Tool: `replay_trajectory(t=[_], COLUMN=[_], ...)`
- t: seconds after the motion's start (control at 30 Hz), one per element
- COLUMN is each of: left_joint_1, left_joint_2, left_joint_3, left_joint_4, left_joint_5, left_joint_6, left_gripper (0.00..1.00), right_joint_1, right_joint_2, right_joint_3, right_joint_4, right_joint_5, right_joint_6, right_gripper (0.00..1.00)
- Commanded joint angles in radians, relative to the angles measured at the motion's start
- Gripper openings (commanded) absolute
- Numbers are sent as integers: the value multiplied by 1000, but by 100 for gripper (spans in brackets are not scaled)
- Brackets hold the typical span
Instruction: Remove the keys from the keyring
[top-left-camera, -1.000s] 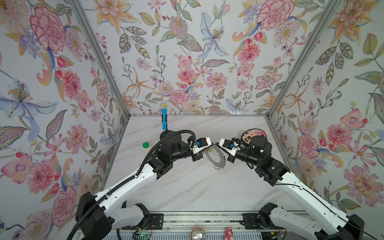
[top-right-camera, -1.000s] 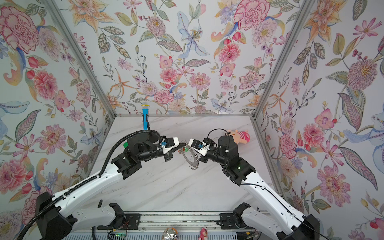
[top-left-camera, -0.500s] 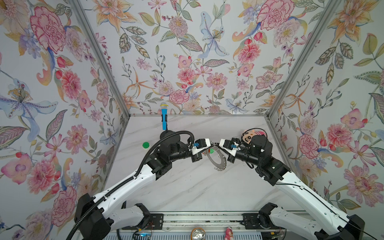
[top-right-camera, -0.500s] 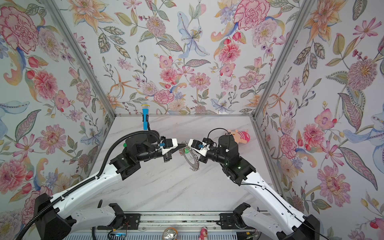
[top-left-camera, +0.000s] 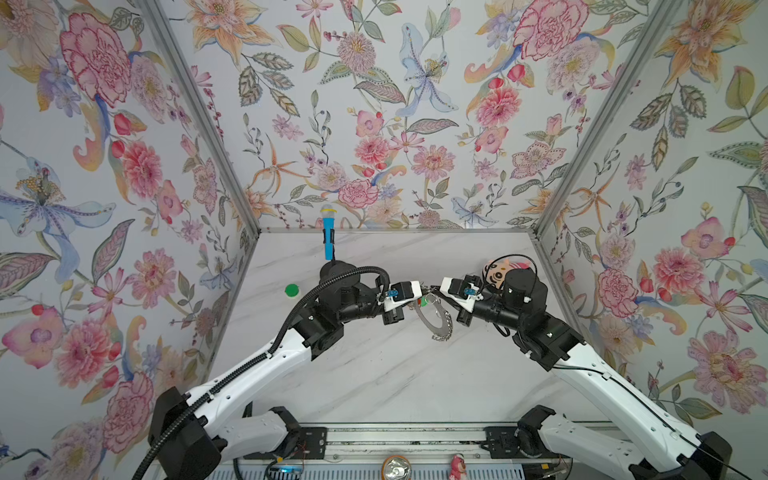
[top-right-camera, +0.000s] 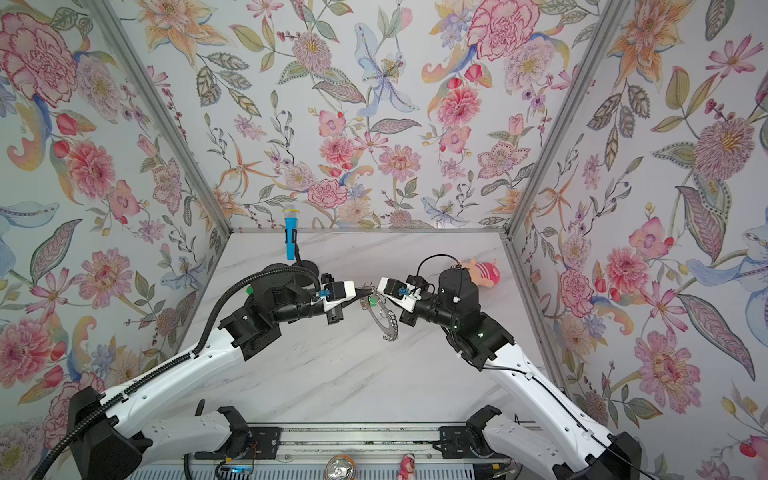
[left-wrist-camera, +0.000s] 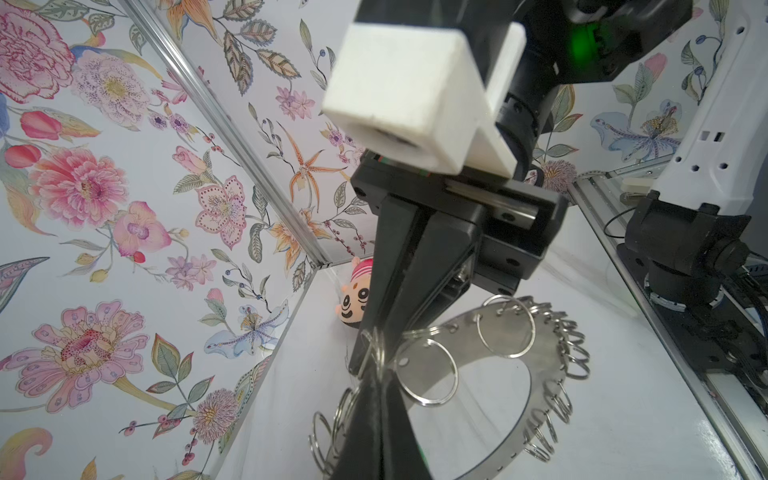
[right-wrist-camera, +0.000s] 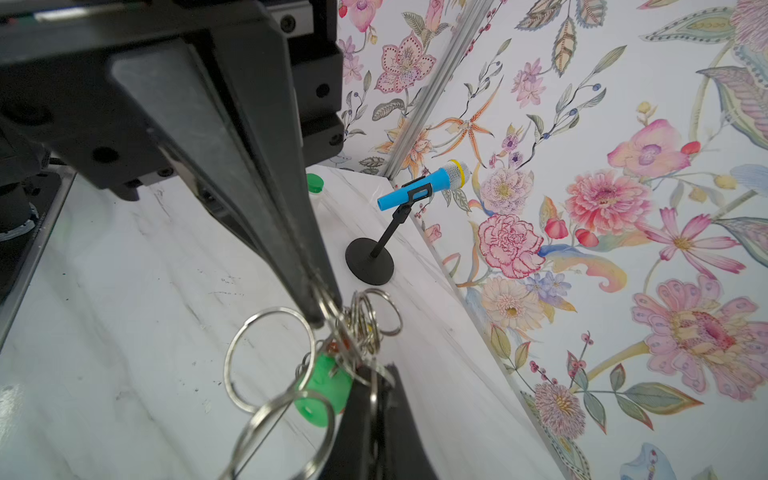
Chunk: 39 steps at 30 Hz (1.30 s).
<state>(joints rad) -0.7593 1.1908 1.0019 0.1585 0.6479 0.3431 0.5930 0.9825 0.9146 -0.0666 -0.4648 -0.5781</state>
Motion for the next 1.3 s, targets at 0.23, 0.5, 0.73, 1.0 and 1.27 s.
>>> replay_trajectory(t=[0.23, 0.5, 0.73, 1.0, 1.27], left_joint_1=[-25, -35, -34, -34, -35], left_joint_2=[-39, -37, -42, -51, -70], left_joint_3=[10, 19, 22, 34, 36], left_joint_4=[-67, -140, -146, -160, -161], left_joint_5=[82, 67, 22, -9, 28], left_joint_6=[70, 111, 120, 144, 142], left_gripper=[0, 0, 0, 0, 0], right_joint_1=[-33, -33, -32, -33, -33], right_joint_2=[-15, -26, -66, -97, -88], right_joint_3=[30, 64, 63, 62, 63], right_joint_4=[-15, -22, -31, -66, -72], right_joint_5=[32, -13, -74, -107, -80], right_joint_6=[13, 12, 35, 44, 43], right_gripper=[0, 0, 0, 1, 1])
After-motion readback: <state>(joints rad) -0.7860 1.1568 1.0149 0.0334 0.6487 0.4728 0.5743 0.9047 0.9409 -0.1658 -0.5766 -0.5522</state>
